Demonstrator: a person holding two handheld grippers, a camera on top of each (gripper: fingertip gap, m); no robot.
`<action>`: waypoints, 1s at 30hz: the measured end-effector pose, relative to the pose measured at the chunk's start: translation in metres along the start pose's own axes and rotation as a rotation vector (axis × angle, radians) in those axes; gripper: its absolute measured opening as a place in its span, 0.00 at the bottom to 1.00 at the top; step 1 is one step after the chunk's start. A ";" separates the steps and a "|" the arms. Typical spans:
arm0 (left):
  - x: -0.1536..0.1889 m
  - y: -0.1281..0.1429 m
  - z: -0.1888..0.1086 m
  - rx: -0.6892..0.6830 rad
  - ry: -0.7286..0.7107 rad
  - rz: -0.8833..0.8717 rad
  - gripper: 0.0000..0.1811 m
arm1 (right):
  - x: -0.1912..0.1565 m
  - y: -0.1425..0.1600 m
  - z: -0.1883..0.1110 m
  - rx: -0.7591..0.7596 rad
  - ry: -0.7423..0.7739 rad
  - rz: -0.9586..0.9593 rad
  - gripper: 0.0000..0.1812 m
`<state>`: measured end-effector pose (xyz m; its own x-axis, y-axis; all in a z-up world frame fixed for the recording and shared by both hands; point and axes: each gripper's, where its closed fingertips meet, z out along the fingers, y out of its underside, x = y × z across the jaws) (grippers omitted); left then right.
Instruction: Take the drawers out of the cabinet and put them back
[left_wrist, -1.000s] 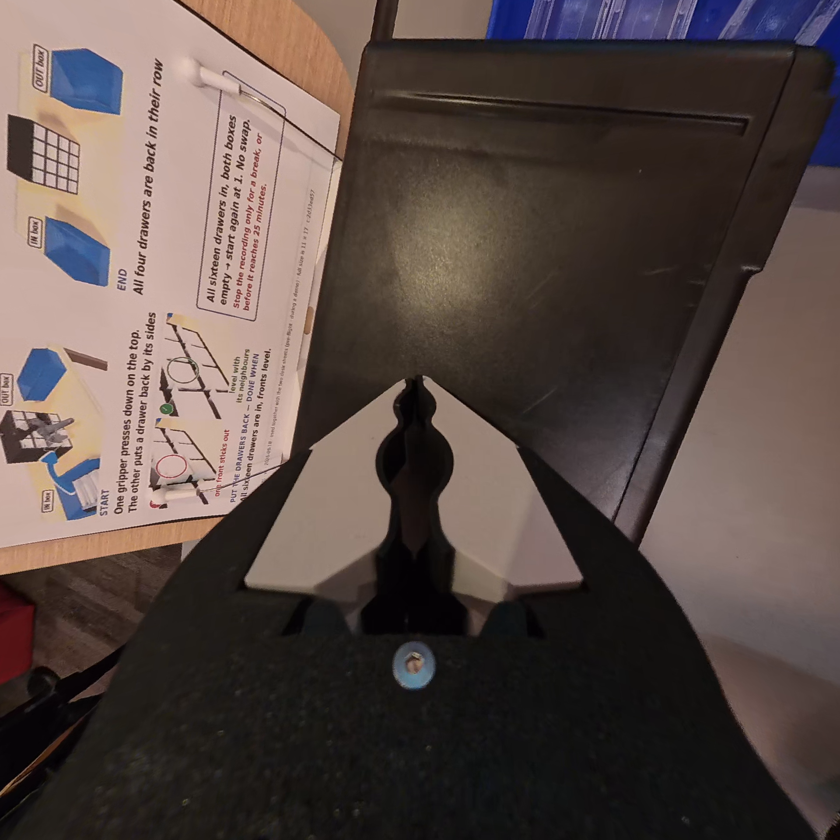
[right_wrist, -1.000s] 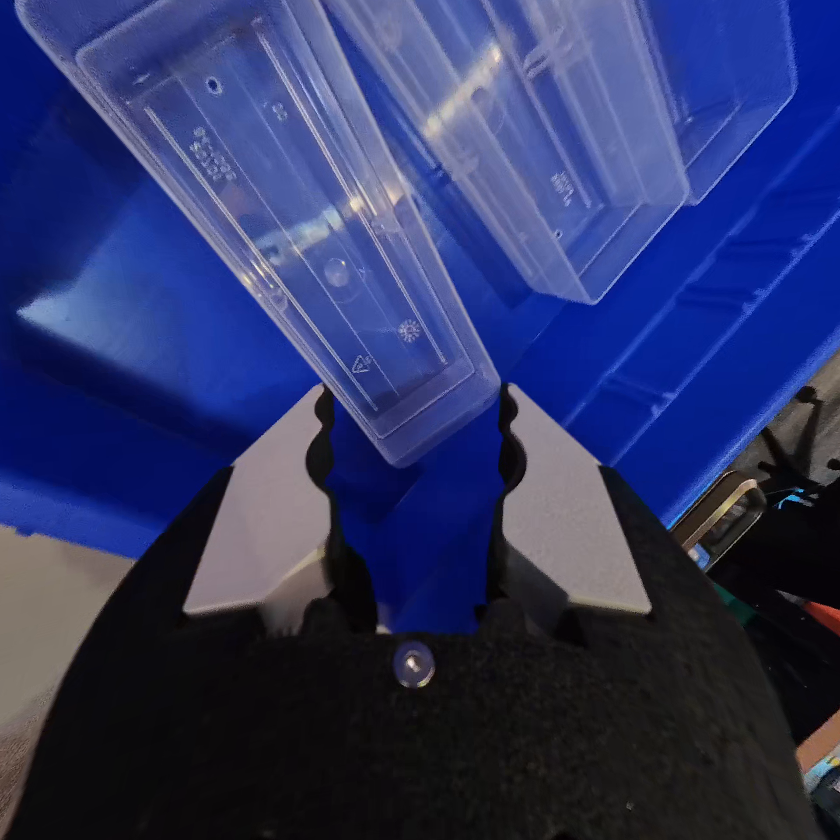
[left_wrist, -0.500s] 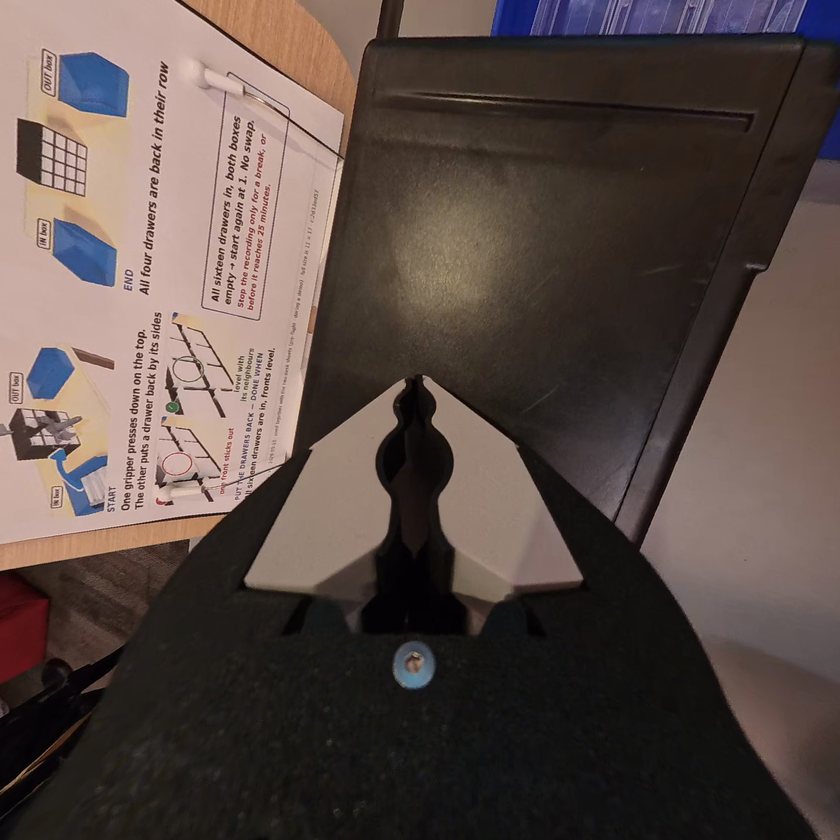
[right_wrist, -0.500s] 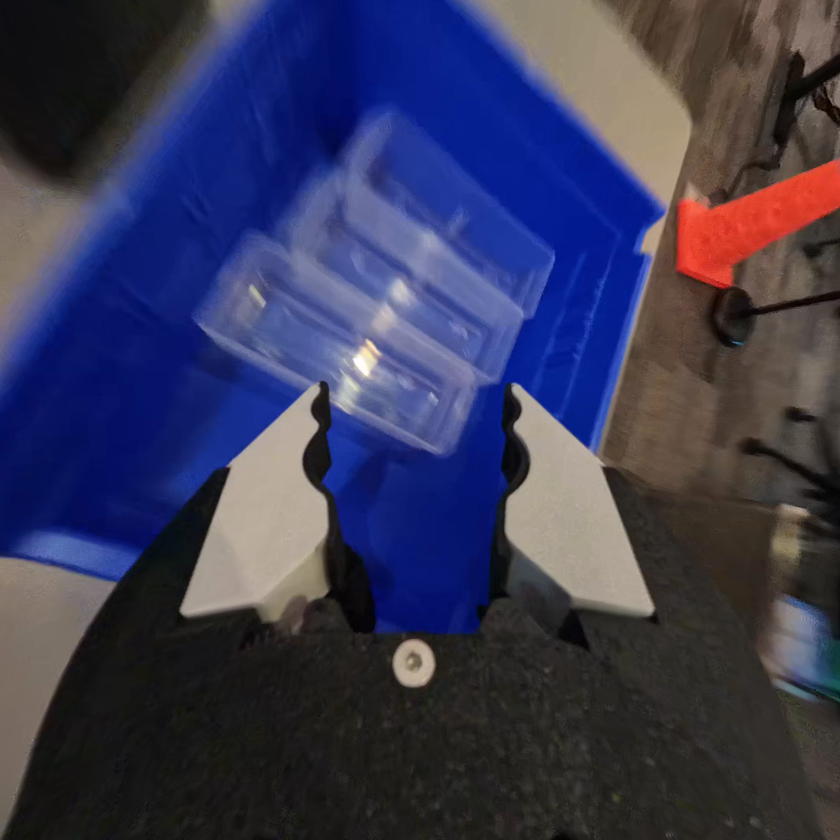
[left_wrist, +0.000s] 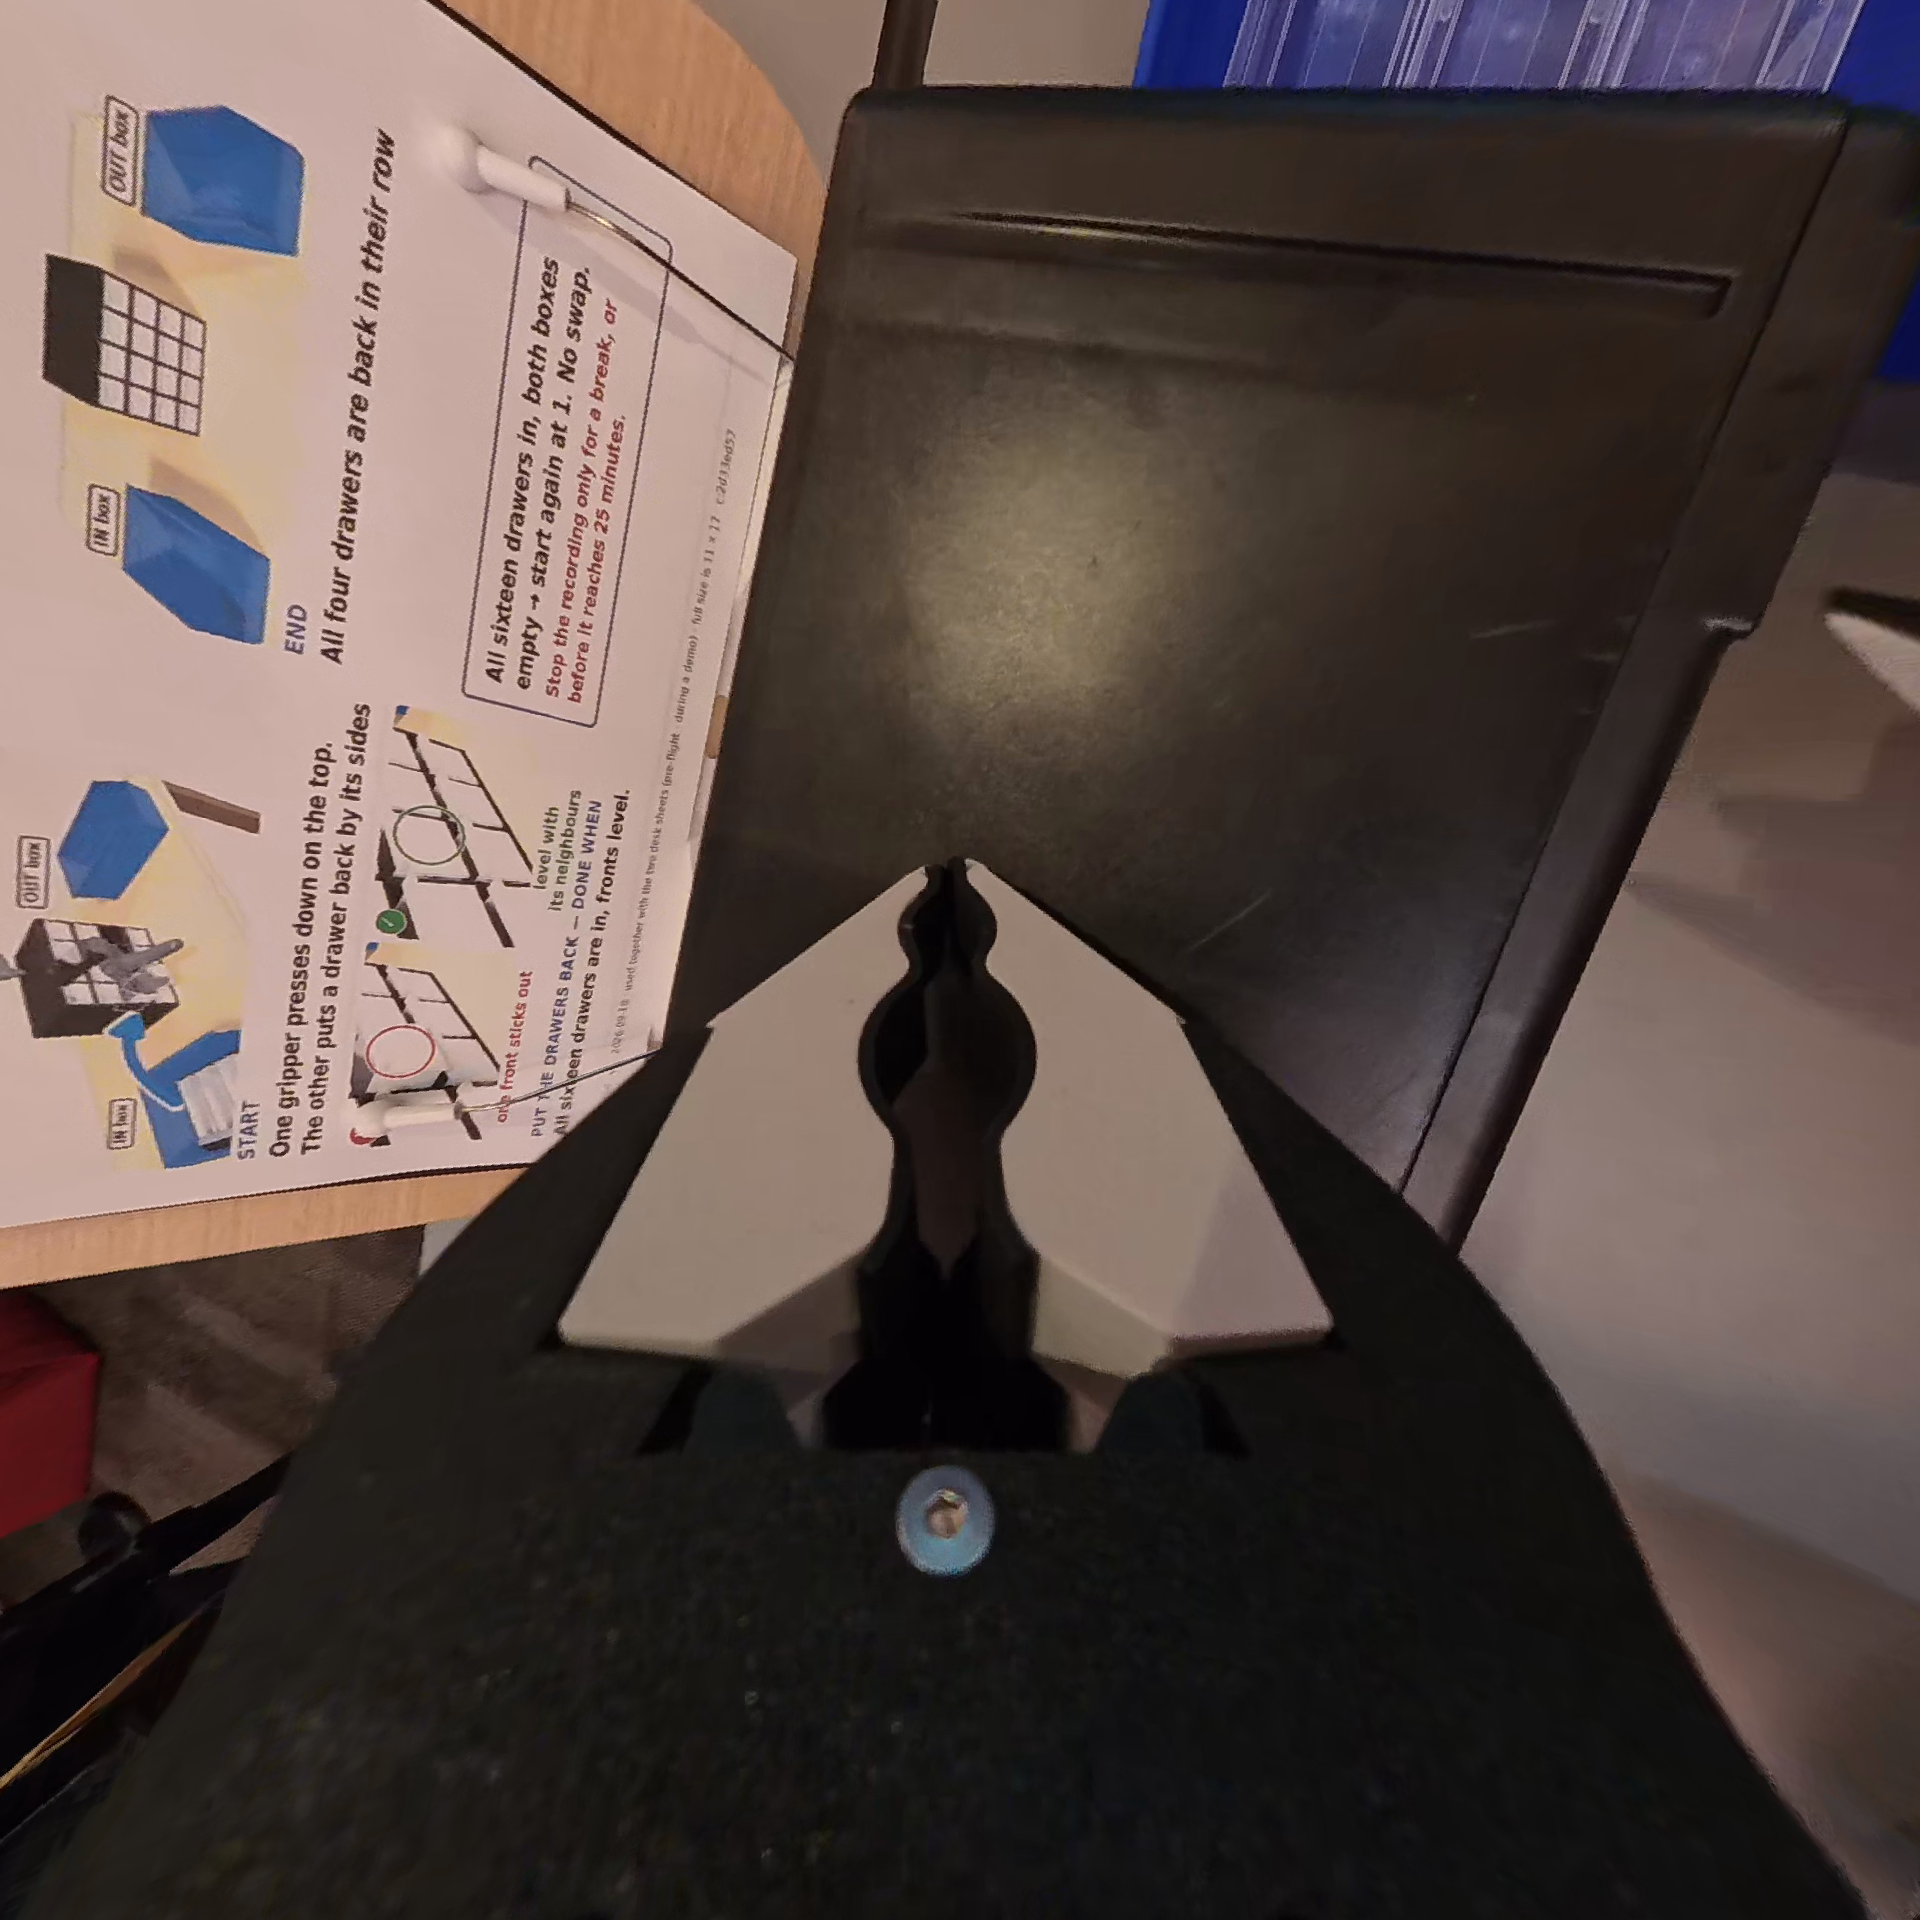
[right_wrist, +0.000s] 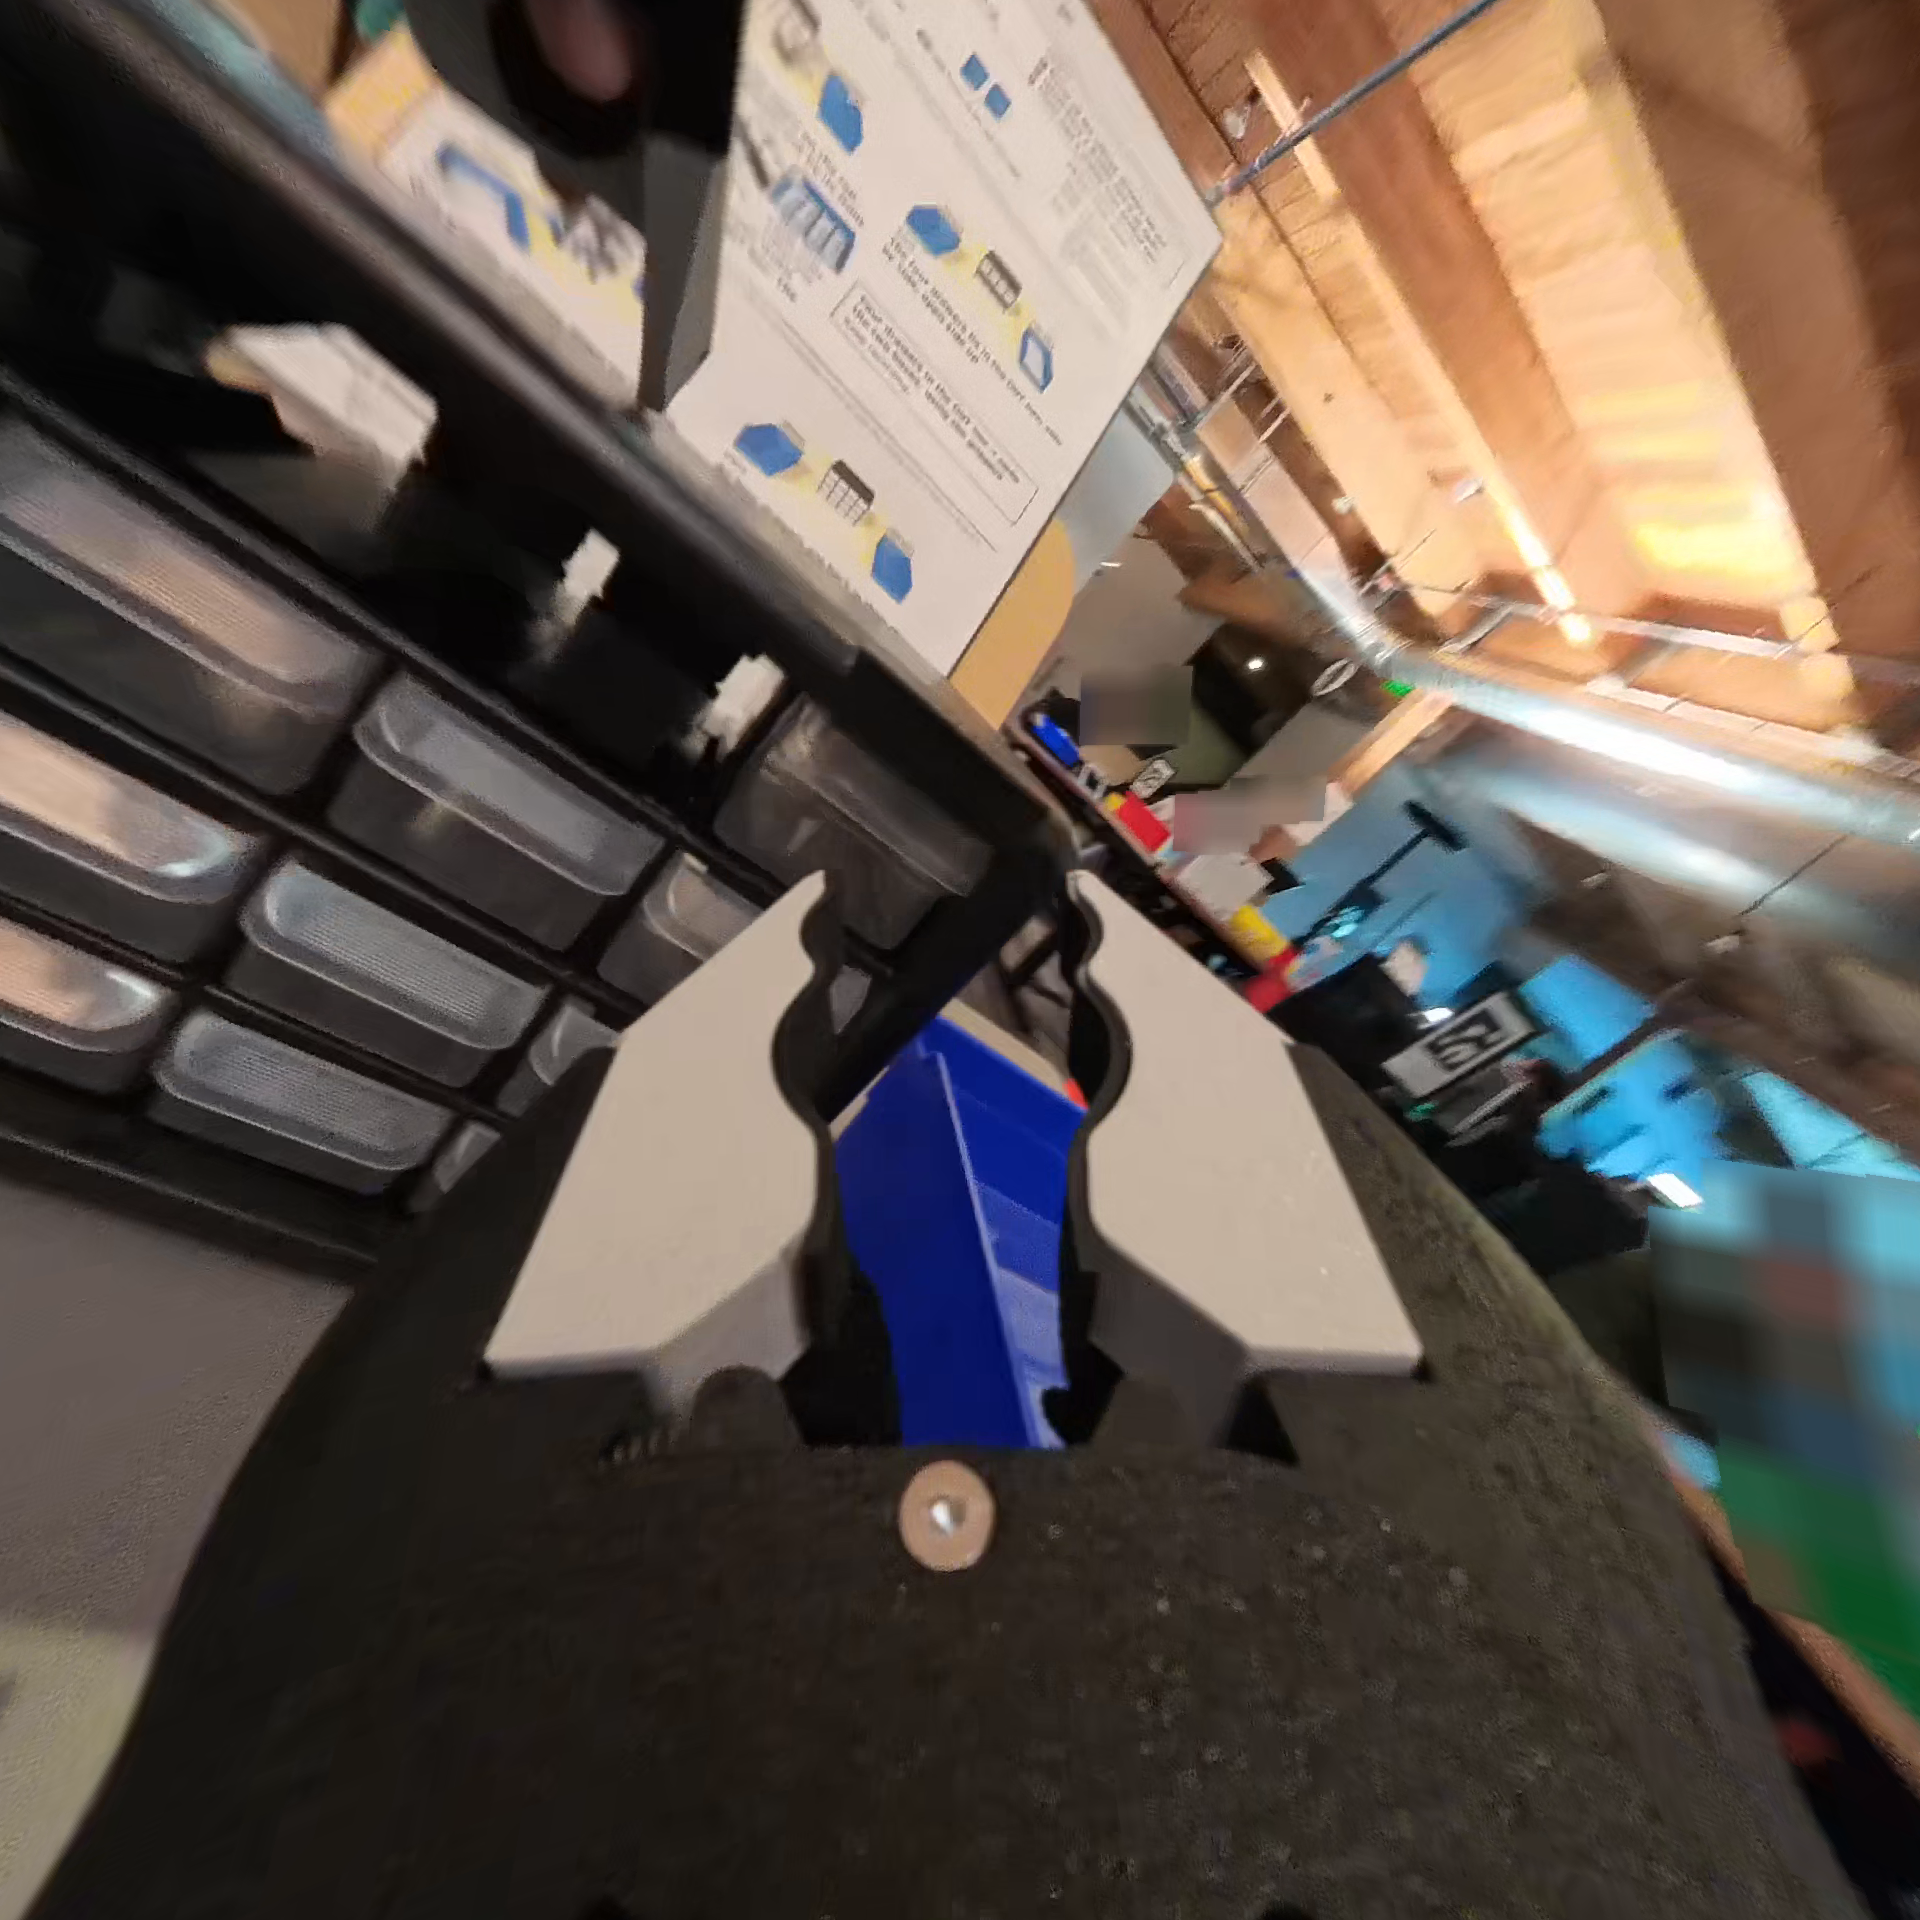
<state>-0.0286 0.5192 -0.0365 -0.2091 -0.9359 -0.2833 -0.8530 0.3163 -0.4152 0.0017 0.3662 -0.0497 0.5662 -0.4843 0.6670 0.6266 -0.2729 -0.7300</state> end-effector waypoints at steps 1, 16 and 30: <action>0.000 0.000 0.000 0.010 0.004 -0.011 0.00 | -0.009 0.003 0.007 -0.011 -0.011 -0.068 0.21; 0.001 0.000 0.000 -0.012 0.040 -0.024 0.00 | -0.013 0.004 0.029 0.010 0.126 -0.329 0.12; 0.000 0.000 0.000 -0.034 0.065 -0.032 0.00 | -0.006 0.001 0.016 0.046 0.239 -0.440 0.02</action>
<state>-0.0284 0.5189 -0.0371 -0.2107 -0.9540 -0.2132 -0.8754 0.2812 -0.3931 0.0076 0.3817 -0.0521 0.1077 -0.5096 0.8537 0.8044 -0.4599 -0.3761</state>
